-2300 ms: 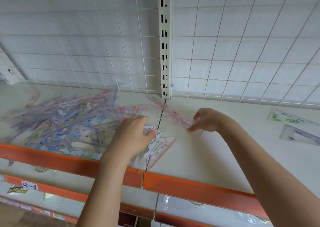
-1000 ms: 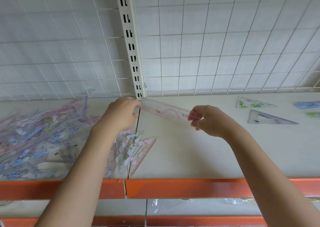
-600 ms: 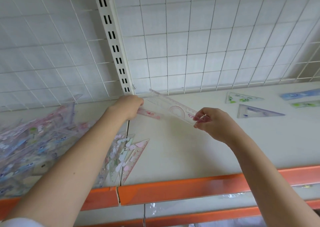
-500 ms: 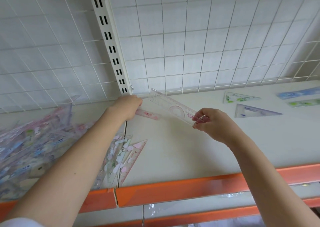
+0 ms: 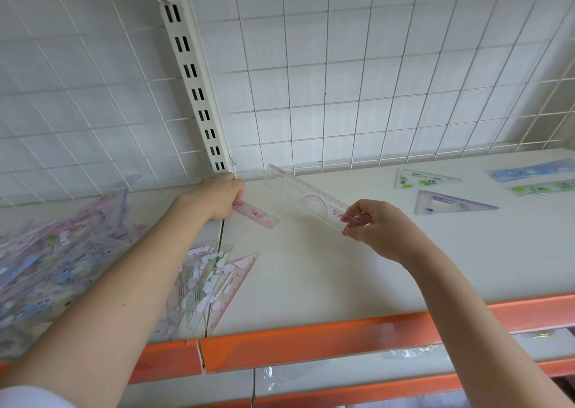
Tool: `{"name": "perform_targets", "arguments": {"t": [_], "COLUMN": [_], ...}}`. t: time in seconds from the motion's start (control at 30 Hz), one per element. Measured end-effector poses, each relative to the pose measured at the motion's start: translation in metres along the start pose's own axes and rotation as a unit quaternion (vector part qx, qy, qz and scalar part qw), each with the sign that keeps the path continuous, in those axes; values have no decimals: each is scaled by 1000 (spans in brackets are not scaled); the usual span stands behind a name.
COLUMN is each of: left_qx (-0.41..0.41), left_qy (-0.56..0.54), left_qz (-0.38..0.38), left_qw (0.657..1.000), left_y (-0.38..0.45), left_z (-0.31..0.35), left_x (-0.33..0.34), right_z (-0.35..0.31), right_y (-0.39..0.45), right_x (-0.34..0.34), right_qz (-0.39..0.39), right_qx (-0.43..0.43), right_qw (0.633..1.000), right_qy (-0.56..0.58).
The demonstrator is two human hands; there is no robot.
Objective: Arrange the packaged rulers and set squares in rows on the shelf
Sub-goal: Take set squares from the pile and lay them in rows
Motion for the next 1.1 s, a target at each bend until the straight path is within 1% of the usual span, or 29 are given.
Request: {"name": "perform_targets", "arguments": {"t": [0.13, 0.3, 0.43, 0.57, 0.8, 0.97, 1.1], "left_qx": [8, 37, 41, 33, 24, 7, 16], "left_qy": [19, 88, 87, 57, -92, -96, -91], "left_qz": [-6, -15, -42, -76, -117, -133, -145], "left_qw": [1000, 995, 994, 995, 989, 986, 985], "left_y": [-1, 2, 3, 4, 0, -1, -2], "left_z": [-7, -12, -17, -20, -26, -30, -28], "left_x": [2, -3, -5, -2, 4, 2, -2], "right_z": [0, -3, -2, -1, -3, -3, -3], "right_y": [-1, 0, 0, -1, -1, 1, 3], "right_x": [1, 3, 5, 6, 8, 14, 18], "right_qz": [-4, -2, -3, -2, 0, -8, -11], "right_qx": [-4, -12, -14, -16, -18, -18, -19], "right_qw": [1000, 1000, 1000, 1000, 999, 999, 999], "right_qy": [-3, -1, -5, -19, -31, -34, -41]}}
Point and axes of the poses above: each hand's wrist, its own y-axis towards the middle knuckle, its own x-axis out of the palm, z = x × y, the point moved 2 cm from there along y, towards the middle knuckle, and after that the axes turned 15 degrees about y, right-handed, at the moved point
